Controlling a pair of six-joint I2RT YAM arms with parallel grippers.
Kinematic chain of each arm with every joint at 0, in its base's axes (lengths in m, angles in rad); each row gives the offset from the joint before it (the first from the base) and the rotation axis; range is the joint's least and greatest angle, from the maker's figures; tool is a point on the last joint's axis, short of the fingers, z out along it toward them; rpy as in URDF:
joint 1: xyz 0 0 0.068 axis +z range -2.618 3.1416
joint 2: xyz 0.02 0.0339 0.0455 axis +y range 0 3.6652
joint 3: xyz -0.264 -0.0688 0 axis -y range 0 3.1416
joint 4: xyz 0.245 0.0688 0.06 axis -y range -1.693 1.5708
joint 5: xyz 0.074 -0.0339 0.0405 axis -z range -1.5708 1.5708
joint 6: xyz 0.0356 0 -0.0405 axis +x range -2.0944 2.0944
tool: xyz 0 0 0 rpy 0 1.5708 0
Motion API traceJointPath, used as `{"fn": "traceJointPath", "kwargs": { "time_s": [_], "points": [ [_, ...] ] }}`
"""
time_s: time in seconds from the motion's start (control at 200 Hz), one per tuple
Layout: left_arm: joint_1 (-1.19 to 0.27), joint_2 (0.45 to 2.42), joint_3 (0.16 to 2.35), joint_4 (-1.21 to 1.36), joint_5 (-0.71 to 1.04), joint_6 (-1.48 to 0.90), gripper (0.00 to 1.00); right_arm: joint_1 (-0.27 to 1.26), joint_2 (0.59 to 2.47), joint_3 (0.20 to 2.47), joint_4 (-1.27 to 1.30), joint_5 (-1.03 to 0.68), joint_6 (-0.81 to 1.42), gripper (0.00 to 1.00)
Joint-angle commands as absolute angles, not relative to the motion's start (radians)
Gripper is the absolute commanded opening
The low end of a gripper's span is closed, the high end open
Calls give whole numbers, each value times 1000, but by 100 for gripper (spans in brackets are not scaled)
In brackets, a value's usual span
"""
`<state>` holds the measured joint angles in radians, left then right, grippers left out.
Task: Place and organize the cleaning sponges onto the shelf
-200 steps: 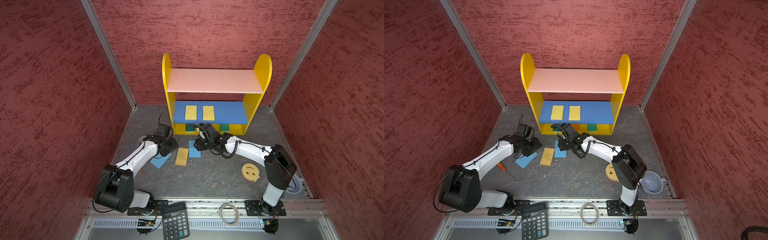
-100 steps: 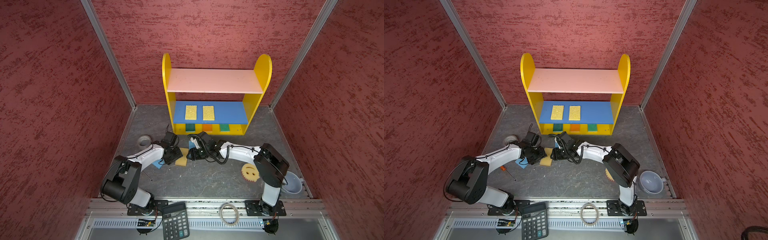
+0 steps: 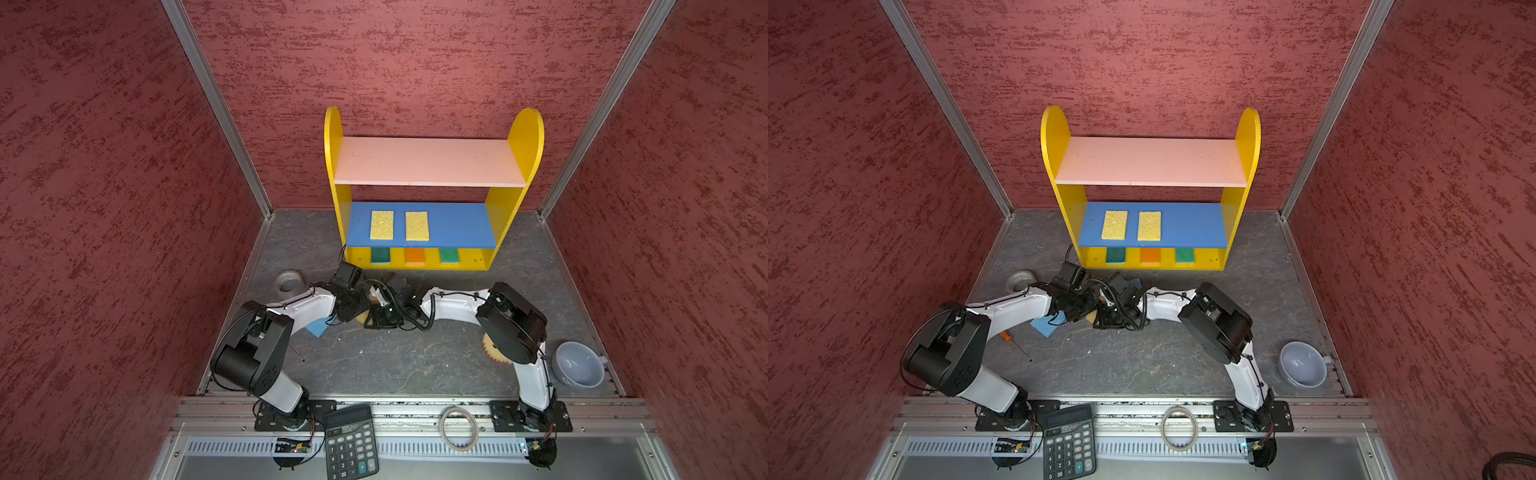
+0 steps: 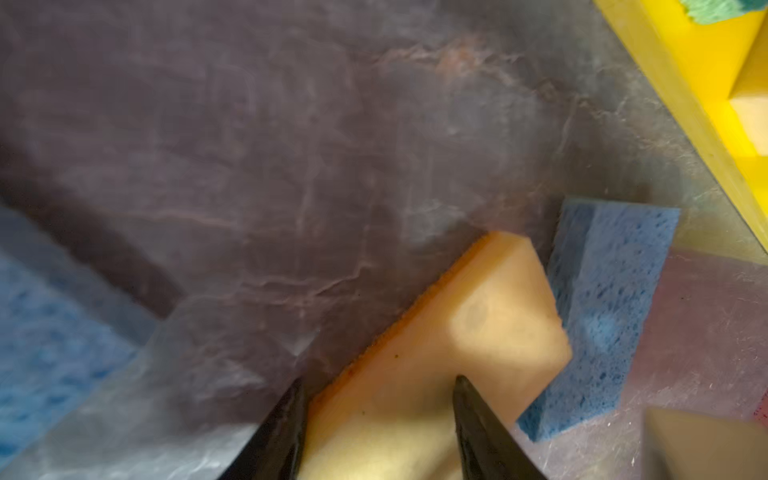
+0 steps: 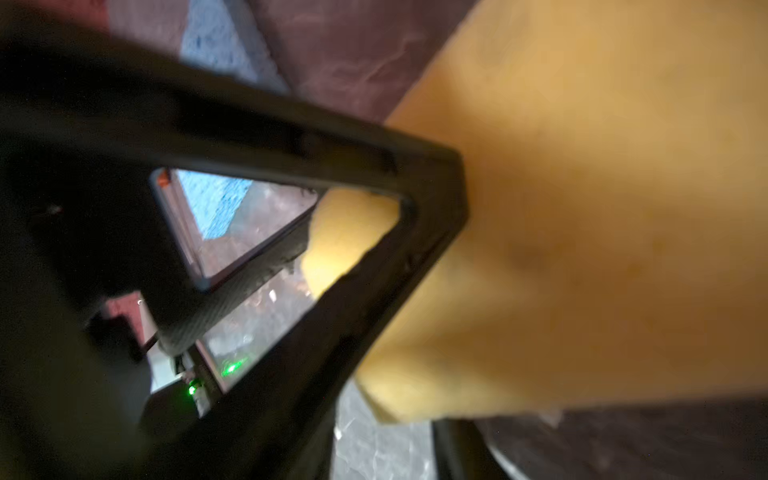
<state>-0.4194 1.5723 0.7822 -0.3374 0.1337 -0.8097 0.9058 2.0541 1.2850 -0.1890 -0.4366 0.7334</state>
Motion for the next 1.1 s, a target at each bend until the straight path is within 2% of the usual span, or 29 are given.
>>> {"fn": "traceJointPath", "kwargs": {
  "time_s": [0.0, 0.23, 0.396, 0.521, 0.716, 0.832, 1.092],
  "points": [
    [-470, 1637, 733, -394, 204, -838, 53, 910, 2091, 1319, -112, -397, 749, 21],
    [-489, 1606, 736, -421, 188, -848, 32, 910, 2085, 1318, -104, -417, 741, 0],
    [-491, 1565, 741, -450, 166, -852, 19, 910, 2067, 1308, -119, -414, 727, 0],
    [-491, 1530, 754, -473, 145, -855, 15, 911, 2027, 1283, -132, -401, 717, 0],
    [-489, 1457, 788, -512, 90, -848, 4, 913, 1946, 1229, -162, -337, 693, 0],
    [-487, 1402, 805, -520, 61, -837, 2, 913, 1928, 1226, -194, -310, 674, 0],
    [-471, 1290, 840, -555, 21, -801, 5, 913, 1896, 1243, -226, -254, 655, 0]
  ]
}}
